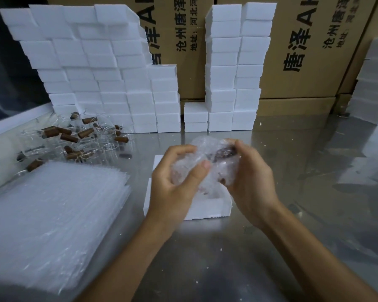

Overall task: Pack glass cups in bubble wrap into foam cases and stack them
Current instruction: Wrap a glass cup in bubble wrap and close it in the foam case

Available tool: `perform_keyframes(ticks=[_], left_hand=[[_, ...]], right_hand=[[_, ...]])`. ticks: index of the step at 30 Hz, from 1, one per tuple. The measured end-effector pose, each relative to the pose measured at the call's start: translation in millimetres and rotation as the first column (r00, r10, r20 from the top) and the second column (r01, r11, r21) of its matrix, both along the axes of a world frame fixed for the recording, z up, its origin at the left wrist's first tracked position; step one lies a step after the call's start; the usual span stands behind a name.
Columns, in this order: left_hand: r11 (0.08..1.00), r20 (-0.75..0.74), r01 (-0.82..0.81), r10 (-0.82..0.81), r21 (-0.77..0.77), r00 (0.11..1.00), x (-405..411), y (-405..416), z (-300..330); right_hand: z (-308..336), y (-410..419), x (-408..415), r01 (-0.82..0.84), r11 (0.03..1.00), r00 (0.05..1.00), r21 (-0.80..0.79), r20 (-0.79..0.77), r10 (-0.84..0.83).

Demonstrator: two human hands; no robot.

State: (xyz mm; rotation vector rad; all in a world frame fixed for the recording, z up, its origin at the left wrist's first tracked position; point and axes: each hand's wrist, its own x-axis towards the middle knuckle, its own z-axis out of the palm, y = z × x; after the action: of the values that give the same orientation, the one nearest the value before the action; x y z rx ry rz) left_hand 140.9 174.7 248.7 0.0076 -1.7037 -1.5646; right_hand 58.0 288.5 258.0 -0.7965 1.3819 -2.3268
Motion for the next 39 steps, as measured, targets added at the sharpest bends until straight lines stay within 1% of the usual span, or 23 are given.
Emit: perform_keyframes(ticks=[1,2,3,4,6,7,8,9,11,12,13,15,16,18,20,24,27,29,31,33,35,37,39], left_hand=[[0.997,0.005,-0.013,0.012,0.072,1.0,1.2,-4.7,2.4],[0.992,0.02,-0.023,0.021,0.124,1.0,1.8,-9.7,3.8],[0.988,0.042,-0.029,0.023,0.154,0.999,2.1,-14.5,4.4],[0.987,0.063,-0.038,0.029,0.159,0.998,2.0,-18.1,4.9],[0.993,0.1,-0.092,0.084,0.075,0.991,3.2,-22.3,4.6],[0.993,0.104,-0.122,0.121,0.005,0.987,3.4,-23.0,4.0],[0.988,0.096,-0.143,0.149,-0.06,0.984,3.1,-23.4,3.6],[0.982,0.08,-0.154,0.163,-0.106,0.983,3.0,-23.9,3.3],[0.972,0.033,-0.165,0.173,-0.168,0.984,2.8,-25.3,4.4],[0.965,0.017,-0.169,0.175,-0.199,0.984,3.1,-26.6,5.0],[0.961,0.008,-0.166,0.172,-0.222,0.985,3.5,-27.7,5.1],[0.953,0.001,-0.151,0.157,-0.264,0.988,4.8,-28.3,5.0],[0.946,0.0,-0.138,0.144,-0.293,0.99,5.2,-27.5,5.0],[0.942,0.007,-0.098,0.106,-0.321,0.994,6.2,-24.8,4.7],[0.958,0.022,-0.04,0.048,-0.284,0.999,5.8,-23.6,4.7],[0.981,0.039,0.058,-0.051,-0.187,0.998,5.8,-25.8,5.1],[0.965,0.073,0.071,-0.055,-0.252,0.996,7.6,-26.9,5.1],[0.944,0.101,0.07,-0.04,-0.321,0.994,7.6,-26.6,4.7],[0.929,0.126,0.068,-0.024,-0.363,0.992,6.6,-26.4,3.8],[0.925,0.163,0.056,0.006,-0.375,0.987,5.4,-25.3,2.5],[0.916,0.191,0.052,0.028,-0.399,0.981,4.9,-23.7,0.5],[0.887,0.202,0.042,0.058,-0.46,0.978,5.5,-22.9,-0.9],[0.862,0.197,0.009,0.106,-0.507,0.975,6.6,-23.5,-0.4]], right_hand=[[1.2,3.2,-2.3,-0.107,0.994,0.994,-0.015,0.023,0.107],[1.6,6.5,-4.7,-0.162,0.987,0.987,0.019,0.009,0.162],[0.6,8.1,-6.7,-0.162,0.982,0.986,0.096,-0.03,0.166],[-1.6,8.5,-8.0,-0.098,0.976,0.99,0.196,-0.08,0.116],[-6.1,4.6,-8.1,0.131,0.922,0.981,0.365,-0.182,-0.067],[-8.5,1.9,-8.6,0.223,0.89,0.97,0.398,-0.184,-0.16],[-9.8,0.5,-9.8,0.259,0.874,0.966,0.411,-0.135,-0.223],[-9.4,0.5,-11.6,0.222,0.887,0.973,0.405,-0.026,-0.231],[-4.9,3.9,-14.4,0.017,0.938,0.969,0.348,0.224,-0.1],[-2.9,6.9,-15.0,-0.074,0.942,0.952,0.328,0.304,-0.031],[-1.5,8.7,-15.4,-0.134,0.934,0.942,0.332,0.335,0.016],[-1.3,8.8,-15.2,-0.159,0.927,0.951,0.341,0.306,0.05],[-2.2,7.0,-14.3,-0.144,0.94,0.958,0.31,0.281,0.054],[-2.4,3.9,-11.8,-0.101,0.976,0.963,0.194,0.264,0.047],[-1.2,4.6,-12.6,-0.042,0.99,0.966,0.132,0.257,0.007],[0.3,10.7,-18.3,0.074,0.989,0.971,0.125,0.215,-0.1],[0.0,10.4,-17.3,0.104,0.985,0.973,0.138,0.19,-0.13],[-1.1,9.4,-17.1,0.123,0.979,0.978,0.165,0.149,-0.147],[-2.2,8.3,-14.5,0.109,0.977,0.989,0.183,0.075,-0.124],[-2.9,5.3,-8.1,0.146,0.974,0.986,0.175,-0.109,-0.128],[-5.7,1.5,-1.0,0.228,0.963,0.928,0.145,-0.333,-0.17],[-9.5,-1.8,3.5,0.304,0.941,0.835,0.151,-0.518,-0.187],[-12.9,-3.0,4.9,0.337,0.926,0.766,0.168,-0.621,-0.166]])
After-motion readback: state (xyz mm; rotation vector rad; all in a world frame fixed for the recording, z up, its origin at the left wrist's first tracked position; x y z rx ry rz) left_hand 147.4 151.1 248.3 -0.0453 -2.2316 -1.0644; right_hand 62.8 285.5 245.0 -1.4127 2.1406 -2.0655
